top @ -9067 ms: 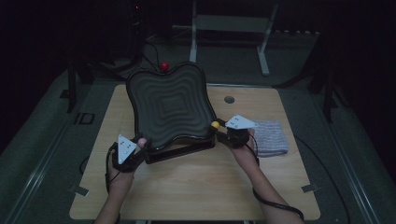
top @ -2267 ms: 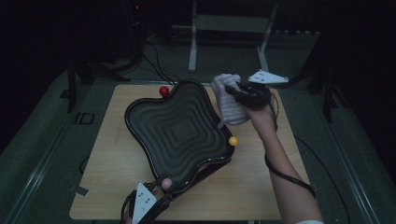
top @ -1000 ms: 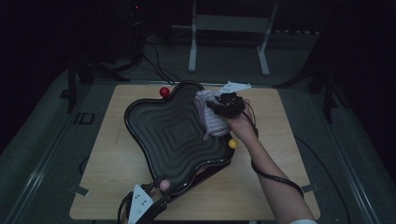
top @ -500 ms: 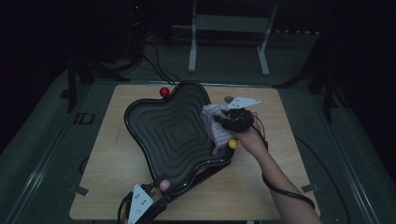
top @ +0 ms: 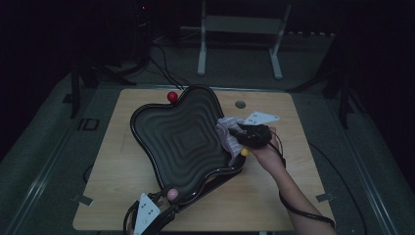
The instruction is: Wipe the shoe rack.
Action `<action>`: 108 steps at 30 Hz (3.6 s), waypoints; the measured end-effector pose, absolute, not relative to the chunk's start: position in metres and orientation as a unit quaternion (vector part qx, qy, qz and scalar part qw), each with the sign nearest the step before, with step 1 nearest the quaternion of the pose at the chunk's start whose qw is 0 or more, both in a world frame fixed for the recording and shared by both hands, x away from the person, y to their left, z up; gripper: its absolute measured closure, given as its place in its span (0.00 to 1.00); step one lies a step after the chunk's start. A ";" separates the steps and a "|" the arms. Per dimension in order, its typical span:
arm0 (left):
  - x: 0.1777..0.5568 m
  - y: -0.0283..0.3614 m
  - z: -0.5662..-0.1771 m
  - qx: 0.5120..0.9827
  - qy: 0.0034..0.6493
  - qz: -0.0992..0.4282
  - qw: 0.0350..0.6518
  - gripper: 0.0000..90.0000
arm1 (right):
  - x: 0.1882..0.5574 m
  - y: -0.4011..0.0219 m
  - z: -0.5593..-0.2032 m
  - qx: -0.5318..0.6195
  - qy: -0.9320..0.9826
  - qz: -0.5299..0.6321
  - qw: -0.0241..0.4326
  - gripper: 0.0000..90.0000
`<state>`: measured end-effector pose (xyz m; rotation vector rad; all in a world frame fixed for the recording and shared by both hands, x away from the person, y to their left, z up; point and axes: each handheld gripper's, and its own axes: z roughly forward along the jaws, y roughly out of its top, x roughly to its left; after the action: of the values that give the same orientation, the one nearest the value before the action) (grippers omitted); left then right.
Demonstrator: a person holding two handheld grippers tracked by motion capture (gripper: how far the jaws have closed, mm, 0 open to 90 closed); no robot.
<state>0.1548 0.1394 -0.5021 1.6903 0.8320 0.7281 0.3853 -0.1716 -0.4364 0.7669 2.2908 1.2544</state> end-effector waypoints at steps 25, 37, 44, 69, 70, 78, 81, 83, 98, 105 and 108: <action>0.154 0.141 -0.503 0.710 0.344 0.308 0.531 0.67 | 0.445 -0.069 -0.354 0.245 0.808 0.495 0.204 0.79; 0.154 0.141 -0.503 0.710 0.343 0.309 0.532 0.67 | 0.451 -0.065 -0.375 0.271 0.816 0.460 0.221 0.79; 0.154 0.140 -0.503 0.709 0.344 0.310 0.532 0.67 | 0.441 -0.085 -0.386 0.279 0.819 0.452 0.220 0.79; 0.154 0.140 -0.503 0.708 0.346 0.311 0.531 0.67 | 0.395 -0.124 -0.417 0.262 0.833 0.446 0.198 0.79; 0.154 0.140 -0.502 0.709 0.346 0.310 0.530 0.67 | 0.393 -0.126 -0.418 0.261 0.835 0.444 0.195 0.79; 0.154 0.140 -0.502 0.709 0.348 0.309 0.530 0.67 | 0.375 -0.136 -0.426 0.260 0.847 0.424 0.187 0.79; 0.154 0.140 -0.502 0.710 0.347 0.309 0.530 0.67 | 0.369 -0.141 -0.430 0.260 0.846 0.428 0.184 0.79; 0.154 0.140 -0.503 0.708 0.348 0.309 0.530 0.67 | 0.366 -0.143 -0.432 0.258 0.845 0.430 0.186 0.79; 0.154 0.141 -0.503 0.709 0.344 0.308 0.534 0.67 | 0.392 -0.127 -0.387 0.263 0.816 0.483 0.180 0.79; 0.154 0.141 -0.503 0.709 0.343 0.307 0.533 0.67 | 0.419 -0.085 -0.354 0.259 0.805 0.498 0.192 0.79; 0.154 0.141 -0.503 0.709 0.343 0.308 0.534 0.67 | 0.430 -0.066 -0.348 0.258 0.807 0.496 0.189 0.79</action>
<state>0.1536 0.1414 -0.5034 1.6895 0.8167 0.7330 0.4304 -0.0658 -0.3482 0.7261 2.2692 1.3961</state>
